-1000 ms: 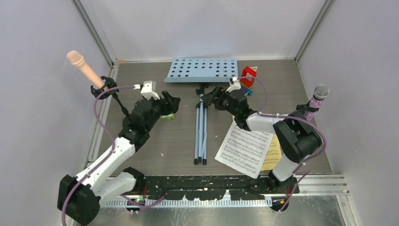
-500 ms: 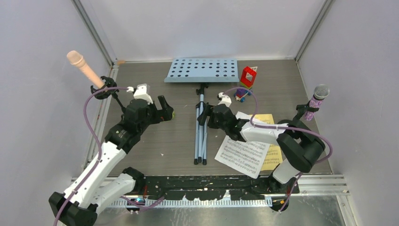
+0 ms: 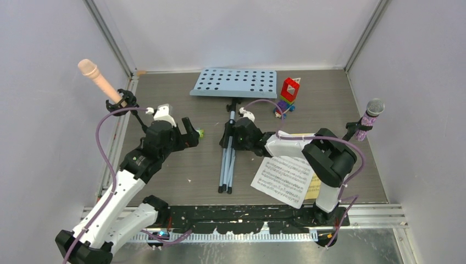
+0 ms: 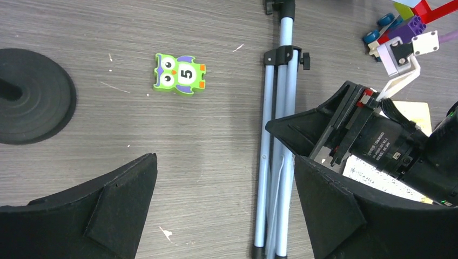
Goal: Pack up the instrument practice props
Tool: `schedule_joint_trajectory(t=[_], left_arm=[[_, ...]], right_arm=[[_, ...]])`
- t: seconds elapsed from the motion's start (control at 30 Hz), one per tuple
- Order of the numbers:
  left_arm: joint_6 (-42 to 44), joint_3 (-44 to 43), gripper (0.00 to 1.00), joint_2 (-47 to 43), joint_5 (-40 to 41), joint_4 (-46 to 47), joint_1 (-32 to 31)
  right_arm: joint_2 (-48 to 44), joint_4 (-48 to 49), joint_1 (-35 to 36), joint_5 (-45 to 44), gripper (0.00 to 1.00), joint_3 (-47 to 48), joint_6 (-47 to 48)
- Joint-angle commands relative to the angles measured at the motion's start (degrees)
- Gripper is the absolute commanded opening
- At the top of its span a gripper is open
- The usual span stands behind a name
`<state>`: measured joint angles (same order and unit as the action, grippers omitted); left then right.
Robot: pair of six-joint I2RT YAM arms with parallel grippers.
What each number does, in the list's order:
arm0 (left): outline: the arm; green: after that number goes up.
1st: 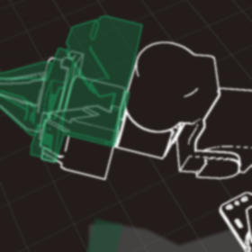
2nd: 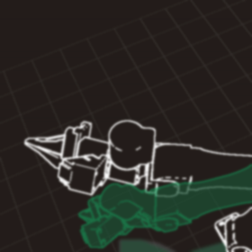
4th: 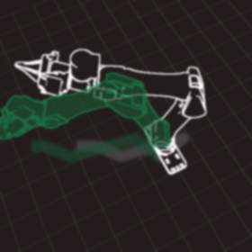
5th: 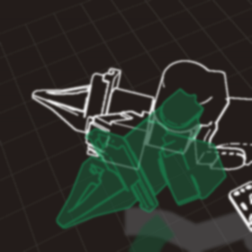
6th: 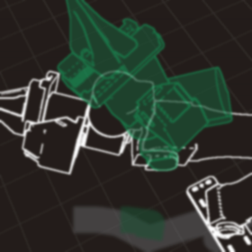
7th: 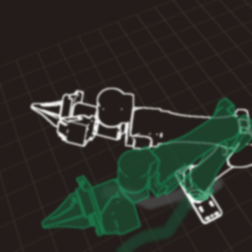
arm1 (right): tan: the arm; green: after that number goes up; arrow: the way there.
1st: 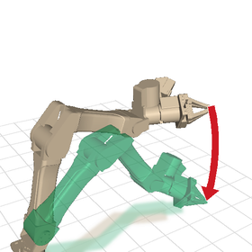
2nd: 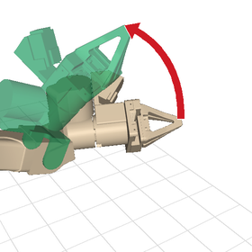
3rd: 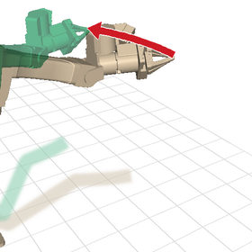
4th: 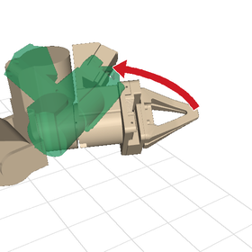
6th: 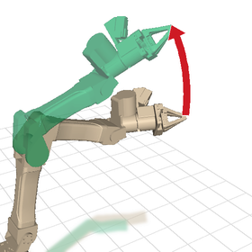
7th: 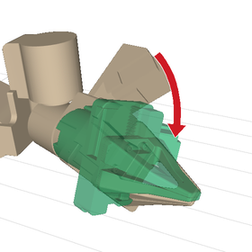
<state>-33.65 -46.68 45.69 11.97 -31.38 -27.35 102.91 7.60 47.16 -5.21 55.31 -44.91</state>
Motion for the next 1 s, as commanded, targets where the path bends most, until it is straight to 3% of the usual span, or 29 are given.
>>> schedule_joint_trajectory(t=[0.0, 0.27, 0.57, 0.77, 0.97], left_arm=[[-0.26, -0.18, 1.00, -1.13, 0.33, -1.33, 0.28], [-1.07, -1.46, 1.00, -1.71, 6.36, -5.10, 0.28], [-0.97, 2.14, 1.00, -5.87, 7.70, -0.85, 0.28], [-1.77, 3.85, 1.00, -8.65, 10.53, -0.17, 0.28], [-1.33, 10.67, 0.96, -14.57, 12.74, 8.17, 0.28]], right_arm=[[-3.22, 1.77, 0.49, 1.34, 0.84, 5.03, 4.75], [-16.48, -9.46, 0.03, -10.90, 0.85, -1.84, 9.71], [-30.37, -26.82, -0.32, -17.56, 0.90, -4.16, 12.64], [-38.66, -35.78, -0.40, -17.91, 0.92, -4.27, 14.53], [-45.18, -38.81, -0.40, -17.00, 0.95, -4.78, 15.84]])
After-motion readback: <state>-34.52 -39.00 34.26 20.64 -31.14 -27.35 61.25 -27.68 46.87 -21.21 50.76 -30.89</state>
